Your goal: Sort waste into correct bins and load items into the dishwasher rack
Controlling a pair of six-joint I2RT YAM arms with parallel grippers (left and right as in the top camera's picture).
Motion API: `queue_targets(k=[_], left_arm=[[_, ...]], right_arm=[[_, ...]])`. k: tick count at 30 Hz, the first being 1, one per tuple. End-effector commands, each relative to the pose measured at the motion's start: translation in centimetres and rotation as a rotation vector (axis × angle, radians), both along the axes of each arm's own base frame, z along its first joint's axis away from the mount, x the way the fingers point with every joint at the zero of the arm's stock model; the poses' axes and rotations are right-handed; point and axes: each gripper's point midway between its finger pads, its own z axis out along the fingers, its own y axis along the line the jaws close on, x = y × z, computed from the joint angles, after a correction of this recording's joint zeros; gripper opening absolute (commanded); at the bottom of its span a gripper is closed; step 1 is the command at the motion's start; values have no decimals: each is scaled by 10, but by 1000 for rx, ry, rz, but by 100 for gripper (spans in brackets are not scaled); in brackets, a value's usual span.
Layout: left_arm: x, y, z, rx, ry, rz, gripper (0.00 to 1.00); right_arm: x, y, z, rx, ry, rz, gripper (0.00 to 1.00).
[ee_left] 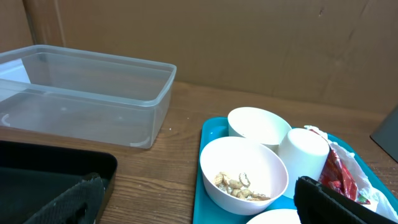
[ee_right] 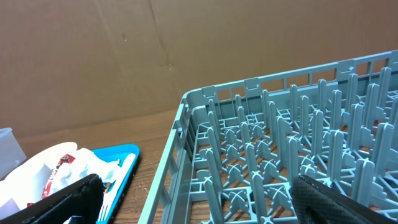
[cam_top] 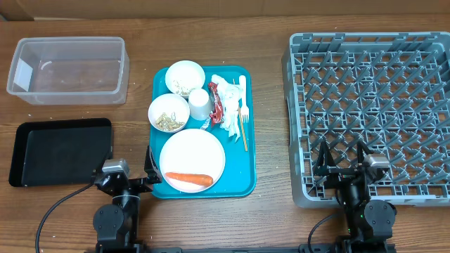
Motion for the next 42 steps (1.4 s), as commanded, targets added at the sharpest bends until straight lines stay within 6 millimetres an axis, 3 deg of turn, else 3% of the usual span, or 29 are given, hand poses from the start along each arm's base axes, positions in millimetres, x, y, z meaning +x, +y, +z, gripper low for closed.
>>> queue_targets(k=[1,38,40,42], left_arm=[[0,0,1,18,-8,-4,100],[0,0,1,18,-8,-4,100],[0,-11,1,-66,-13,-63,100],[-2,-35,5,-281,-14,-189,100]], right_arm=[[0,-1,-1,-4,-7,-6,100],[0,-1,-1,-4,-7,-6,100],[0,-1,-1,-4,-7,-6,100],[0,-1,-1,-4,-7,-6,100]])
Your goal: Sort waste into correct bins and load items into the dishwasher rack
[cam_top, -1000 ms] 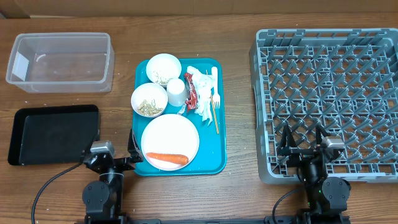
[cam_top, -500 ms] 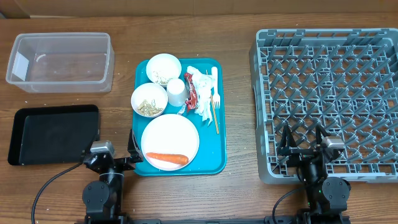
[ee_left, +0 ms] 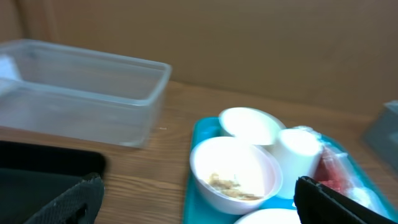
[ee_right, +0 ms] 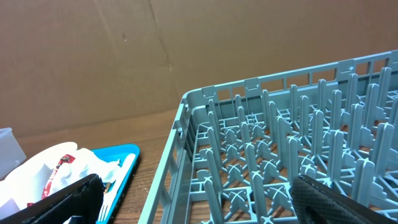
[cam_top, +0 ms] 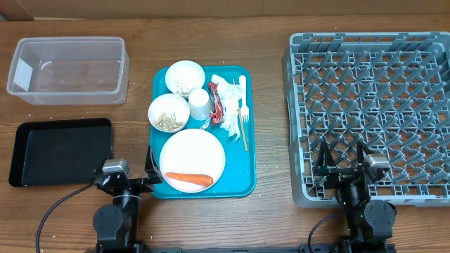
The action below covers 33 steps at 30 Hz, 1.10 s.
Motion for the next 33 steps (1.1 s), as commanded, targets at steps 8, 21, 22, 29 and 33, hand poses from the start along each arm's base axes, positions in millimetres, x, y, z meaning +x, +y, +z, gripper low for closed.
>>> queue_targets(k=[8,21,22,29,33], left_arm=[[-11,-65,24,-775,34,-348,100],[-24,-63,114,-646,104,-304,100],[-22,-64,116,-616,141,-303,100],[-12,-120,150,-546,276,-694,100],[0,-102,134,-584,379,-522,100]], right_arm=[[0,-1,-1,-3,-7,-6,100],[0,-1,-1,-3,-7,-6,100],[0,-1,-1,-4,-7,-6,100],[0,-1,-1,-3,-7,-6,100],[0,-1,-1,-3,-7,-6,100]])
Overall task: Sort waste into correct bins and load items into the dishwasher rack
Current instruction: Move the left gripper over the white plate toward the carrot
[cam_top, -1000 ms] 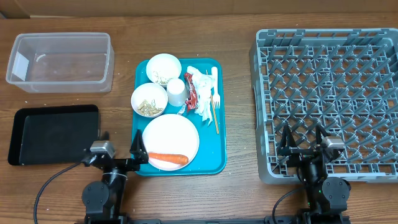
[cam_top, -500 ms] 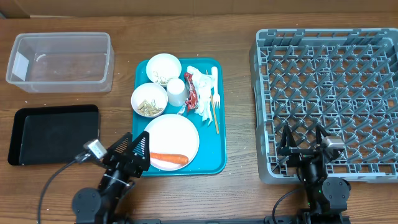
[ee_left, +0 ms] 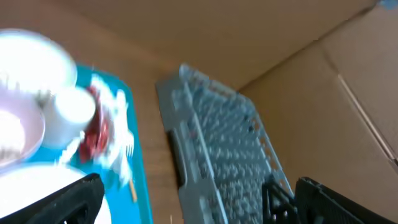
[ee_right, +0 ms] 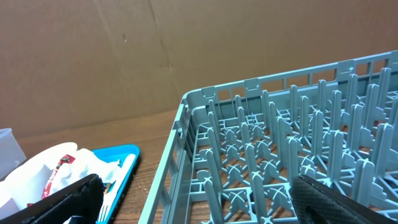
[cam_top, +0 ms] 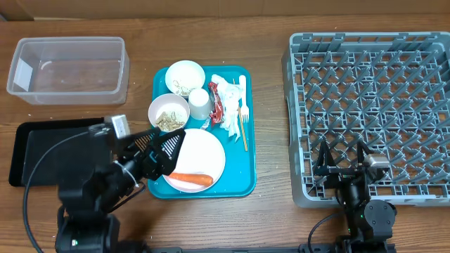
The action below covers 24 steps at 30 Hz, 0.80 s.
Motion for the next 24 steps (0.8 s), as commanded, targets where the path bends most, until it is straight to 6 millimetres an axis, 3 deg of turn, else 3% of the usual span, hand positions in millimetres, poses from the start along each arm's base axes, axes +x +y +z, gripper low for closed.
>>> queue_targets(k=[1,4,6,8,11,14,17,20,24], left_arm=[[4,19,-4,74,107,129,100],[0,53,-17,185,283,367,100],[-5,62,-14,225,357,461,100],[-5,48,-5,219,341,414,100],[-12,4,2,123,351,221,100],[-5,-2,-7,10,471,279,100],[-24,10,-65,-145,917,546,100],[-41,14,-101,-165,1176,726,100],[-30,-20,-135,-145,1389,660,100]], right_arm=[[0,-1,-1,-4,-5,-6,100],[0,-1,-1,-4,-5,-6,100],[0,-1,-1,-3,-5,-6,100],[0,-1,-1,-3,-5,-6,100],[0,-1,-1,-4,-5,-6,100],[0,-1,-1,-4,-5,-6,100],[0,-1,-1,-4,-5,-6,100],[0,-1,-1,-4,-5,-6,100],[0,-1,-1,-3,-5,-6,100]])
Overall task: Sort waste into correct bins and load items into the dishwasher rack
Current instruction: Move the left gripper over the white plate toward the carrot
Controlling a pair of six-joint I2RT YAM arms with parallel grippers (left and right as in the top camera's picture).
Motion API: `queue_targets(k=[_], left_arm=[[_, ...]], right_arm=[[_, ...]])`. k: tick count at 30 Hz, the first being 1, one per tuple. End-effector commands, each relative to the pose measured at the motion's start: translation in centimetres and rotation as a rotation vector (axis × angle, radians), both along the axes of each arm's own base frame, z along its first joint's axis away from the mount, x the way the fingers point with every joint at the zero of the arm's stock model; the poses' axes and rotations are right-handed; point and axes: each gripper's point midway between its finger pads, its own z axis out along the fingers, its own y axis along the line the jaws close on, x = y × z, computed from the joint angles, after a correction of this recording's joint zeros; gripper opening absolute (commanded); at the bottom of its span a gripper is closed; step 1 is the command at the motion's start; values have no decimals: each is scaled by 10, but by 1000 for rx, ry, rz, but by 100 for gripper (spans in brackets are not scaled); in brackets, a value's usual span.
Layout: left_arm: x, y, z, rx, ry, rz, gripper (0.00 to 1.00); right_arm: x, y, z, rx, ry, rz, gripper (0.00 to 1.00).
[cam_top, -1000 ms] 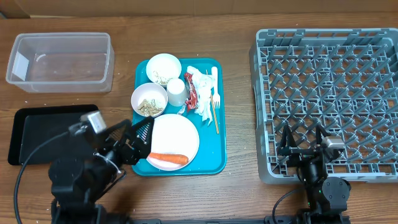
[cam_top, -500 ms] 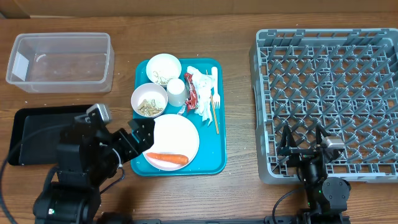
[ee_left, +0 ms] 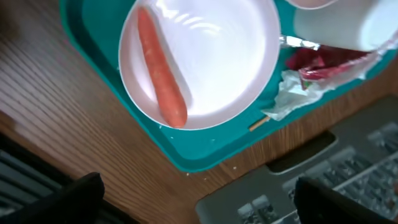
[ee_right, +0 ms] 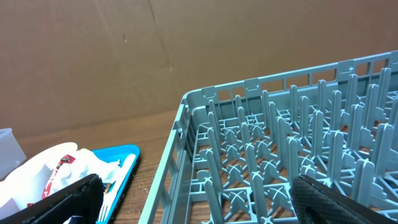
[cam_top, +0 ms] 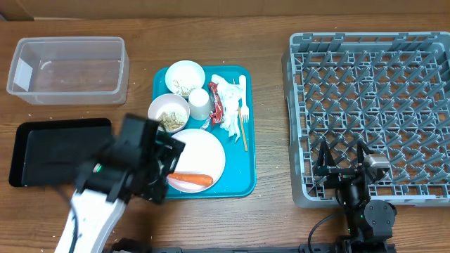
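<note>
A teal tray (cam_top: pixel 242 179) holds a white plate (cam_top: pixel 193 151) with a carrot (cam_top: pixel 190 179), two bowls of scraps (cam_top: pixel 169 112), a white cup (cam_top: pixel 200 104), a red wrapper (cam_top: pixel 215 102), napkins (cam_top: pixel 228 91) and a fork (cam_top: pixel 245 112). My left gripper (cam_top: pixel 167 163) hangs open above the plate's left side. Its wrist view looks down on the carrot (ee_left: pixel 161 78) and plate (ee_left: pixel 217 56). My right gripper (cam_top: pixel 348 165) rests open at the front edge of the grey rack (cam_top: pixel 373 105).
A clear plastic bin (cam_top: pixel 67 70) stands at the back left. A black tray bin (cam_top: pixel 60 151) lies in front of it, partly under my left arm. The rack (ee_right: pixel 280 155) fills the right side of the table. A wooden stick (cam_top: pixel 244 130) lies beside the fork.
My left wrist has tipped downward: its camera faced across toward the rack, and now it looks straight down on the plate and carrot. The right arm has not moved.
Both arms sat parked at the table's front edge, grippers open. The left wrist view then shifted slightly. Later the left arm stood raised beside the tray's left edge, and now its open gripper points down over the plate. Nothing on the tray has moved.
</note>
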Motion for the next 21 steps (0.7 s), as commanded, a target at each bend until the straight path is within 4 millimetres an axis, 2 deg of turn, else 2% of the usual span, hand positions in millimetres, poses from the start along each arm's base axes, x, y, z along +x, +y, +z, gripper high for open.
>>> queue_targets(k=[1,3,8,12,17,21], left_arm=[[7,-33,-23,-134,189,58,100],[6,-45,-39,-156,280,41,100],[7,-40,-77,-61,397,18,100],[9,-34,-95,-4,432,0,100],[20,-25,-113,79,399,-68,100],[27,-26,-122,90,377,-139,100]], right_arm=[[0,-1,-1,-3,-5,-6,100],[0,-1,-1,-4,-5,-6,100],[0,-1,-1,-4,-5,-6,100],[0,-1,-1,-3,-5,-6,100],[0,-1,-1,-4,-5,-6,100],[0,-1,-1,-3,-5,-6,100]])
